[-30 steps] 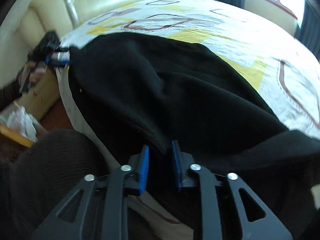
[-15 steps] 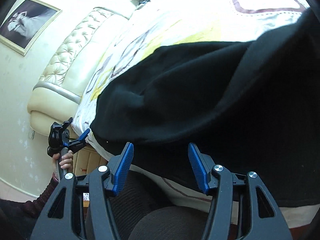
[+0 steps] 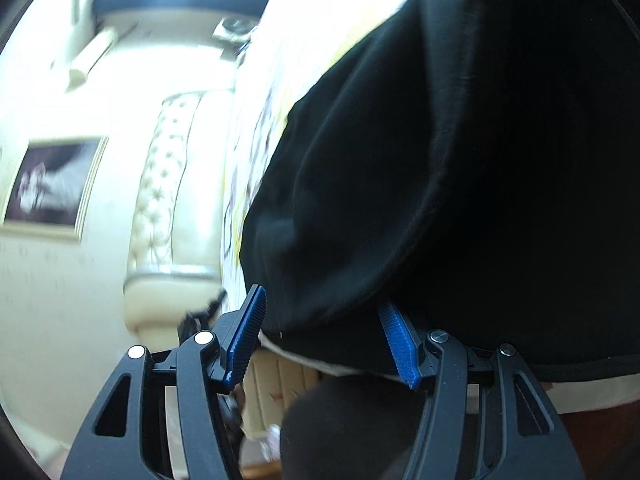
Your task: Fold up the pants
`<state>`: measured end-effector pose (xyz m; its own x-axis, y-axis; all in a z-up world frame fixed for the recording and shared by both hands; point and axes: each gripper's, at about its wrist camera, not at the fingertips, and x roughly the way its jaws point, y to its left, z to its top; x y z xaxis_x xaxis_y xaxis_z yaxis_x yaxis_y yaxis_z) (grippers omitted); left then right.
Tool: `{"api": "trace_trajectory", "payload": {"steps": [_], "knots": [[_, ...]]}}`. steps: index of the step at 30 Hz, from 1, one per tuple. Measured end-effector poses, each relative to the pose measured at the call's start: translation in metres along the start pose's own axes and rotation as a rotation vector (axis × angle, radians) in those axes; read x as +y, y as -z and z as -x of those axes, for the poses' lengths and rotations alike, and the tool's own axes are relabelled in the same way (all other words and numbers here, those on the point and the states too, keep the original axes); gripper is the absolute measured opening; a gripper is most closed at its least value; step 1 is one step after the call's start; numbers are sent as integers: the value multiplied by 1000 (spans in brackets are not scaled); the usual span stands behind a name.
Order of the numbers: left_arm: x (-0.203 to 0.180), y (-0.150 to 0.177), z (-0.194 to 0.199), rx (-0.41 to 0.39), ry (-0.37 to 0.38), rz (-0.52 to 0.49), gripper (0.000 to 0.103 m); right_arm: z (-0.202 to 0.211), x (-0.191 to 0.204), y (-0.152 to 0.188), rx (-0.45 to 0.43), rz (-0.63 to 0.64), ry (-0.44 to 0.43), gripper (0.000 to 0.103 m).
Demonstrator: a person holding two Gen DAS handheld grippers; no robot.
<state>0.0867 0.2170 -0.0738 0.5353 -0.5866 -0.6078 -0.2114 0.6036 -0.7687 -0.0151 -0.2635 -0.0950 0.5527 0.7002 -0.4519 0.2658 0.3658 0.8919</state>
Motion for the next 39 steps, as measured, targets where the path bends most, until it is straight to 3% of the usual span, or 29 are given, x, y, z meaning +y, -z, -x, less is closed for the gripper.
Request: {"api": "trace_trajectory", "payload": {"steps": [1, 2, 4, 5, 8, 14, 20, 22, 24, 26, 28, 31, 34, 35, 36, 37, 39], "knots": [[-1, 0, -2, 1, -34, -13, 53, -1, -1, 2, -21, -22, 2, 58], [-2, 0, -3, 0, -70, -29, 42, -2, 0, 3, -37, -26, 13, 55], [-2, -2, -7, 4, -110, -46, 22, -2, 5, 2, -55, -15, 41, 28], [1, -4, -6, 1, -121, -40, 18, -5, 5, 3, -53, -17, 48, 12], [8, -8, 2, 5, -88, -3, 14, -5, 10, 11, -75, -17, 57, 10], [18, -11, 23, -32, -84, -12, 14, 8, 17, 16, -55, 7, 61, 9], [34, -8, 25, -17, -64, -3, 14, 2, -11, 20, -13, -102, 70, 10], [29, -8, 27, -11, -63, -31, 15, 3, -10, 18, 1, -118, 59, 18], [25, -9, 30, -12, -57, -46, 20, 12, -9, 16, -2, -112, 58, 36], [23, -8, 35, -19, -58, -58, 27, 32, -10, 10, -14, -103, 70, 43], [20, -8, 40, -29, -80, -74, 29, 71, -16, -6, -92, -93, 100, 43], [13, -7, 47, -56, -126, -118, 42, 148, -22, -39, -272, -43, 199, 43], [5, -8, 49, -72, -148, -147, 44, 250, -33, -79, -498, 35, 418, 47], [3, -8, 48, -71, -146, -146, 44, 281, -40, -94, -540, 59, 510, 64], [0, -8, 47, -69, -149, -143, 46, 304, -48, -104, -566, 63, 583, 68], [-2, -8, 46, -66, -152, -138, 48, 332, -62, -112, -607, 54, 683, 68], [-6, -6, 42, -60, -160, -130, 51, 368, -92, -117, -651, -48, 785, 68]]}}
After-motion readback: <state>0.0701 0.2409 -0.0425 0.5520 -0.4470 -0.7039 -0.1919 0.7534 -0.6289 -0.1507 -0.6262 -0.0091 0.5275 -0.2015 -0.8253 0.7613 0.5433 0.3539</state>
